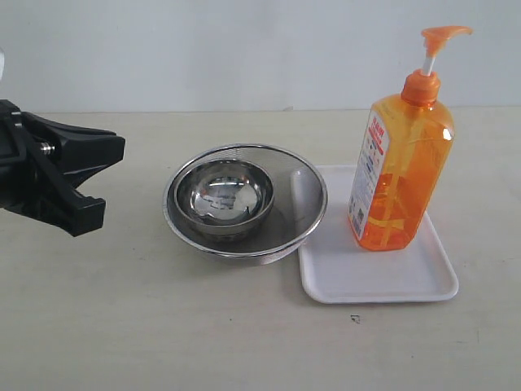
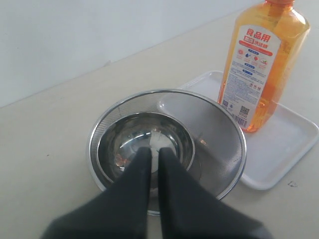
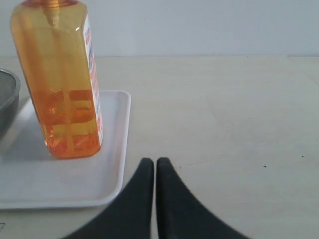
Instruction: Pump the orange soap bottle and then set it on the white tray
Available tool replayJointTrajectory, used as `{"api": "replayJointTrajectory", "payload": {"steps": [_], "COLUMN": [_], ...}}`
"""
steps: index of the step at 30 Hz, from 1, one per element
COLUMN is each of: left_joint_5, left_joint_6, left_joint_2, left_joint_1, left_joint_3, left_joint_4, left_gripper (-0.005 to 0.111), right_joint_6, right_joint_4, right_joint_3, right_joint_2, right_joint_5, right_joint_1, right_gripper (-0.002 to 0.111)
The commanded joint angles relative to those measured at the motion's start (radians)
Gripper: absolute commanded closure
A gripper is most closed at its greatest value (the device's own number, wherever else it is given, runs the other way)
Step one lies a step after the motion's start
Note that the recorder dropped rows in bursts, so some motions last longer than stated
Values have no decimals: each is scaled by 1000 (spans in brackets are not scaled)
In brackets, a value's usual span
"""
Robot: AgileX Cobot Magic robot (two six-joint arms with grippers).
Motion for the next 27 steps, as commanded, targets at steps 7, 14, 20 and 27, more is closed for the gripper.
{"api": "replayJointTrajectory", "payload": {"steps": [7,14,20,27], "left_joint_5": [2,2,2,2], "left_joint_6": [-8,-8,-8,-8], "left_joint_2": [-4,-4,-4,-4], "left_joint_1": [-2,-2,-2,-2], "left_joint_3": [5,5,5,5], "left_joint_4": [-9,-9,-9,-9], "left_gripper": [102,102,102,102], "right_joint_6": [49,49,49,49], "right_joint_4": [-21,-21,-21,-21], "right_joint_3": [0,0,0,0], "right_joint_2": [-5,-5,-5,-5], "right_joint_5": [2,2,2,2], "right_joint_1": [-2,-2,-2,-2], "right_gripper": [109,109,109,109]}}
